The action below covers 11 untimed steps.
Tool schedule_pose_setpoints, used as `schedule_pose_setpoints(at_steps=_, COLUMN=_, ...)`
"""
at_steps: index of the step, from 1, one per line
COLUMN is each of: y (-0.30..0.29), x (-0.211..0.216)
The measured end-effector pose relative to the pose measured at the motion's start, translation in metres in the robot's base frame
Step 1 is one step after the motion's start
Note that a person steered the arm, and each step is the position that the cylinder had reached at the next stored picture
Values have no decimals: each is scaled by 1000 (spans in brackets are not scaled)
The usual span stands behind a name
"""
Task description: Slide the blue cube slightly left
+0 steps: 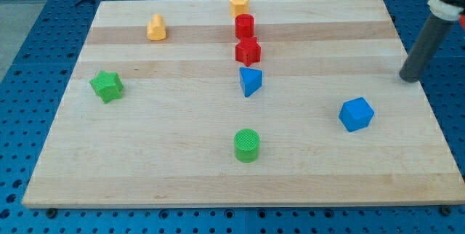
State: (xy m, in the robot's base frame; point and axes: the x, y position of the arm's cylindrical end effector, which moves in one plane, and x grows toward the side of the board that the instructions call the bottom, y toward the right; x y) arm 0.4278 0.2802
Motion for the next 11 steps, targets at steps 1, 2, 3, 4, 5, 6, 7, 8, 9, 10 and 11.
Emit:
schedule_pose_setpoints(at_steps=1, y=0, x=41)
schedule_pose_setpoints(at_steps=2, y=-23, x=67)
schedule_pose_setpoints(at_steps=3, y=-62, x=89)
schedule_pose_setpoints(at_steps=4, y=-81, x=79)
schedule_pose_setpoints(at_steps=5, y=-93, x=62)
schedule_pose_setpoints(at_steps=6, y=-120, x=62)
schedule_pose_setpoints(at_steps=7, y=-122, x=52)
schedule_pose_setpoints(at_steps=8, y=-115, x=21)
schedule_pose_setpoints(at_steps=9, y=-119, x=18)
schedule_pose_setpoints(at_steps=10, y=-121, x=41)
schedule_pose_setpoints(at_steps=11, y=-142, x=53)
